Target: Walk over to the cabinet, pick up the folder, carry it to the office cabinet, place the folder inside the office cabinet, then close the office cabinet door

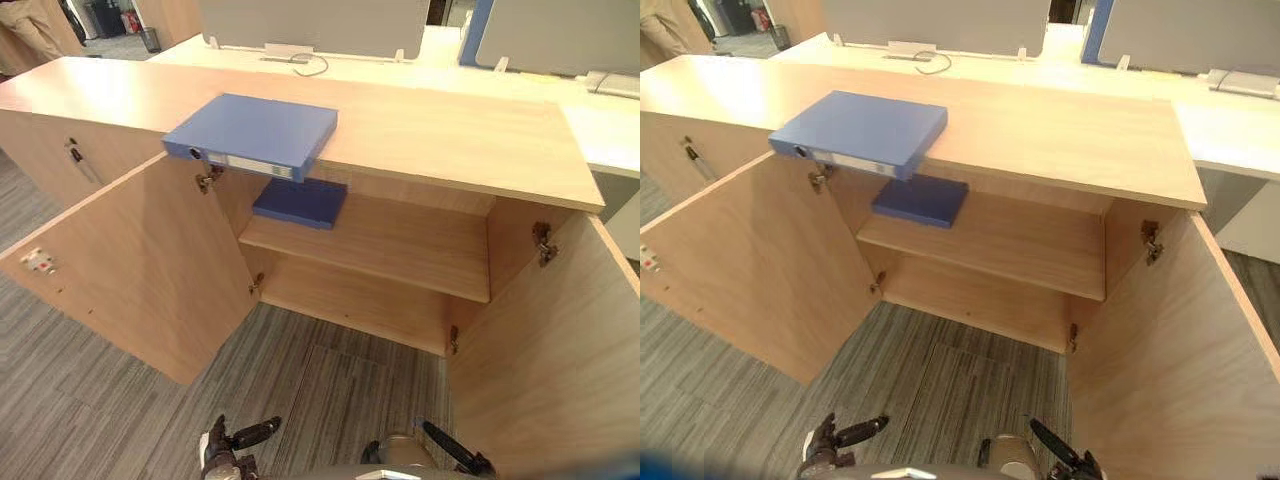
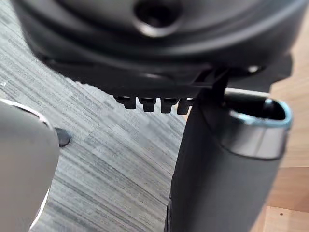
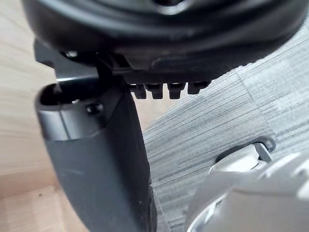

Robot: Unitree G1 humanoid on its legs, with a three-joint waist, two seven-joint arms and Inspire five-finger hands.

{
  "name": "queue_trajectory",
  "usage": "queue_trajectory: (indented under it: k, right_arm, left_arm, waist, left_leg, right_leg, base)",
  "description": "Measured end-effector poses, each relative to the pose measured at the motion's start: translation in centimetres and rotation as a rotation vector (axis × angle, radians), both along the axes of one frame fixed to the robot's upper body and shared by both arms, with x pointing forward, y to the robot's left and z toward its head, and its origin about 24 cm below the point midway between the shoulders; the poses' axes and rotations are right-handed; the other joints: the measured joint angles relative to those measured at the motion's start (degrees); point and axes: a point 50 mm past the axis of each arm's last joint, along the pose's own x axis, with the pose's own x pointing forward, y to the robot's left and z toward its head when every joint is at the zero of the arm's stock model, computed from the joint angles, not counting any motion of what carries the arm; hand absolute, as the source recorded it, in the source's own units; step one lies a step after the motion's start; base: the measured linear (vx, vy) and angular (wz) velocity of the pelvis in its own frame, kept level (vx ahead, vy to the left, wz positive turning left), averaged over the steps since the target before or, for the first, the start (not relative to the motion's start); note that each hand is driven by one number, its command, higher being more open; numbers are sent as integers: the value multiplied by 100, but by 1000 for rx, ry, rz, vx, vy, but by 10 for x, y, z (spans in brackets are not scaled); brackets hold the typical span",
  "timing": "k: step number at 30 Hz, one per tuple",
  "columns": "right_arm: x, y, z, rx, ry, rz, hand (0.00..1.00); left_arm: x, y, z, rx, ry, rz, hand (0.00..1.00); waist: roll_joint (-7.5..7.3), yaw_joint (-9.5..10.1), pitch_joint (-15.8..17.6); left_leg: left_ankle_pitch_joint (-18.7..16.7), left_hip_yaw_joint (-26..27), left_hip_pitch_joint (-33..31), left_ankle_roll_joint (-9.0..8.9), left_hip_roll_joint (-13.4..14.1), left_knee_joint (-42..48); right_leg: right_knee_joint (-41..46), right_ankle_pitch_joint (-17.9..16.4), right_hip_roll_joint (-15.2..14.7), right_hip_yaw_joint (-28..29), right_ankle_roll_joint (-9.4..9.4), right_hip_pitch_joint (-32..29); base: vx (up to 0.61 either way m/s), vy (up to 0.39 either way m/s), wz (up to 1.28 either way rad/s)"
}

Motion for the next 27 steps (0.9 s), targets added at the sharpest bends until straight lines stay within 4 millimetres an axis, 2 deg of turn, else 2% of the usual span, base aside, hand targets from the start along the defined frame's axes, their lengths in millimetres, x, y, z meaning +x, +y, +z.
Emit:
queue_trajectory:
  k: [1,3,4,5,6,7,8,9,11,12,13,14,15,16,17,19,21,24,27]
  right_arm:
    - [-1,-2,0,-3,5,0,100]
    - [-6,-2,-1,-1,15,-4,100]
    - [-14,0,-2,4,36,-4,100]
    - [-16,0,-2,2,39,-5,100]
    - [-18,-1,-2,-4,48,1,100]
    - [-15,-1,-2,-10,47,37,100]
    - [-13,-1,-1,-13,44,59,100]
    - [-9,1,-1,-13,39,83,100]
    - [-3,4,-1,-8,28,100,100]
    - [4,8,-1,1,17,102,100]
    - [7,10,-1,7,10,104,100]
    - [13,16,-1,20,-4,104,100]
    - [15,19,-1,26,-10,106,100]
    - [14,17,-1,21,-7,106,100]
    - [8,18,-3,35,9,83,100]
    - [8,27,-4,62,10,75,100]
    - [11,32,-4,78,3,78,100]
    - [13,30,-4,73,-3,74,100]
    - [11,28,-4,64,2,59,100]
  left_arm:
    - [-1,-3,-1,-10,1,20,100]
    - [-2,-1,-1,-13,-1,34,100]
    - [0,3,1,-7,-18,57,100]
    - [-1,5,2,-6,-22,71,100]
    - [-1,9,4,4,-38,95,100]
    - [1,11,6,13,-55,104,100]
    - [0,12,7,15,-58,107,100]
    - [3,13,8,19,-71,102,100]
    - [7,15,10,23,-88,103,100]
    - [12,17,12,30,-102,99,100]
    - [13,18,13,33,-105,98,100]
    - [14,19,13,37,-108,95,100]
    - [13,16,12,33,-102,85,100]
    - [12,12,11,25,-94,80,100]
    - [11,14,9,27,-72,59,100]
    - [10,20,9,49,-63,53,100]
    - [5,22,7,54,-36,57,100]
    - [0,19,3,33,-3,-5,100]
    - [1,13,1,-1,-3,-53,100]
  waist:
    - [75,0,-31]
    - [76,-24,-20]
    - [63,-28,-8]
    - [52,-25,0]
    - [73,34,-9]
    - [65,44,-9]
    - [54,61,-8]
    - [19,96,-21]
    - [-66,210,-29]
    - [-143,301,4]
    - [-197,309,29]
    - [-281,307,20]
    - [-247,305,6]
    - [-157,302,-32]
    - [-185,285,-155]
    - [-345,279,-219]
    - [-426,292,-323]
    - [-355,276,-435]
    - [-281,203,-447]
  left_leg:
    - [46,-17,-44,-24,96,119]
    - [54,-113,-285,-21,253,724]
    - [105,-422,-857,45,434,2068]
    - [180,-572,-1135,94,511,2707]
    - [208,-761,-1646,116,660,3900]
    - [143,-800,-2026,101,679,4737]
    - [102,-771,-2173,71,668,4991]
    - [16,-719,-2403,123,622,5142]
    - [-180,-555,-2600,76,605,4789]
    - [-258,-500,-2631,31,527,4223]
    - [-271,-507,-2627,23,444,3865]
    - [-208,-573,-2623,10,237,2983]
    - [179,-757,-2599,57,27,2039]
    - [630,-899,-2584,101,-36,1612]
    - [1060,-1088,-2557,-103,-348,1275]
    - [1116,-978,-2405,-19,-542,987]
    - [1270,-755,-2044,186,-774,412]
    - [1589,-482,-1519,334,-931,-414]
    - [1870,-424,-1208,421,-1084,-1031]
  right_leg:
    - [-47,-48,103,-32,-64,37]
    - [-313,-57,208,-139,-80,284]
    - [-658,-51,312,-274,-96,671]
    - [-798,-38,376,-302,-119,829]
    - [-1031,-23,508,-281,-157,1104]
    - [-1195,-23,585,-218,-165,1318]
    - [-1273,-23,603,-169,-165,1421]
    - [-1403,-22,616,-42,-163,1567]
    - [-1534,20,562,196,-99,1731]
    - [-1585,42,450,372,-53,1828]
    - [-1611,49,368,443,-4,1877]
    - [-1616,53,169,532,134,1910]
    - [-1636,52,38,552,335,1964]
    - [-1666,44,26,557,438,1994]
    - [-1784,-12,-211,581,714,2110]
    - [-1802,105,-443,595,889,2088]
    - [-1908,464,-698,709,995,2099]
    - [-2000,796,-846,946,1040,2106]
    - [-1992,848,-971,986,1068,2080]
  base:
    - [354,-292,-7]
    - [324,-262,19]
    - [286,-220,39]
    - [320,-200,26]
    - [228,-59,-10]
    - [219,-16,-25]
    - [213,40,-38]
    - [176,59,-39]
    - [242,124,-68]
    - [250,167,-76]
    - [239,218,-67]
    - [289,333,-48]
    - [239,291,-37]
    - [322,433,-9]
    - [230,305,8]
    - [263,316,2]
    - [216,251,-20]
    - [115,169,-35]
    - [-3,98,-13]
